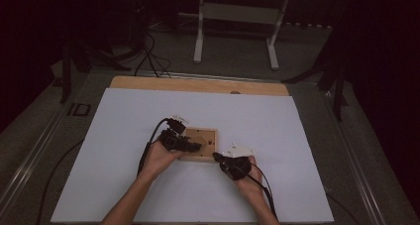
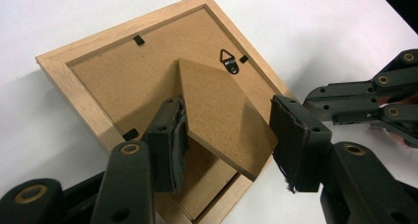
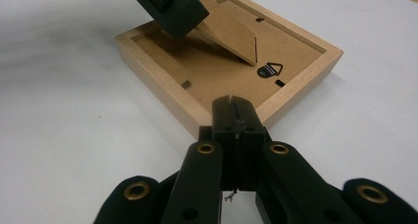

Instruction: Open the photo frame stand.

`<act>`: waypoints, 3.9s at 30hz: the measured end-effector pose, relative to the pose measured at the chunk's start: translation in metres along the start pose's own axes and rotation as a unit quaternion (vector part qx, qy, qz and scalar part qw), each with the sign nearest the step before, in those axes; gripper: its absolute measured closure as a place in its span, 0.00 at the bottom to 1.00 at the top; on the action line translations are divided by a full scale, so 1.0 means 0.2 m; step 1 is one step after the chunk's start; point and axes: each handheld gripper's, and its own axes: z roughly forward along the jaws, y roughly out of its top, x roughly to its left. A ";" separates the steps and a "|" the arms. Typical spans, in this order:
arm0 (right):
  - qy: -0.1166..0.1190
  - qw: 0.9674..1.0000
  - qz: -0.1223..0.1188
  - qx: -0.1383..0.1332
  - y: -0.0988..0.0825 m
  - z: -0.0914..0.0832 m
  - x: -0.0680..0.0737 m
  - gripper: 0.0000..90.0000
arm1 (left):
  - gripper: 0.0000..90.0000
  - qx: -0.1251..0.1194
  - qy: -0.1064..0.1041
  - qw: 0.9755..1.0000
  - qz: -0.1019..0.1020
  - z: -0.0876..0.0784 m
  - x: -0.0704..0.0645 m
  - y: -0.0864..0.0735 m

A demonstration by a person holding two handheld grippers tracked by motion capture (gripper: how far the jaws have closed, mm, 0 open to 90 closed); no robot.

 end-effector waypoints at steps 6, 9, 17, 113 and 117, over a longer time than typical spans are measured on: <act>0.000 1.000 -0.001 0.000 0.00 0.00 0.00 1.00 | 0.55 -0.004 -0.013 1.000 -0.006 0.00 0.01 0.00; 0.000 1.000 -0.002 0.000 0.00 0.00 0.00 1.00 | 0.53 -0.005 -0.017 1.000 -0.010 -0.01 0.02 0.00; -0.004 1.000 -0.007 0.001 0.00 0.00 0.00 1.00 | 0.56 0.000 -0.004 1.000 -0.014 -0.01 0.02 0.01; 0.039 0.994 0.097 0.023 0.24 0.05 -0.28 0.49 | 0.59 -0.118 0.170 0.955 0.210 -0.06 -0.31 -0.29; 0.056 0.992 0.106 0.025 0.23 0.07 -0.29 0.50 | 0.59 -0.124 0.171 0.954 0.215 -0.06 -0.31 -0.30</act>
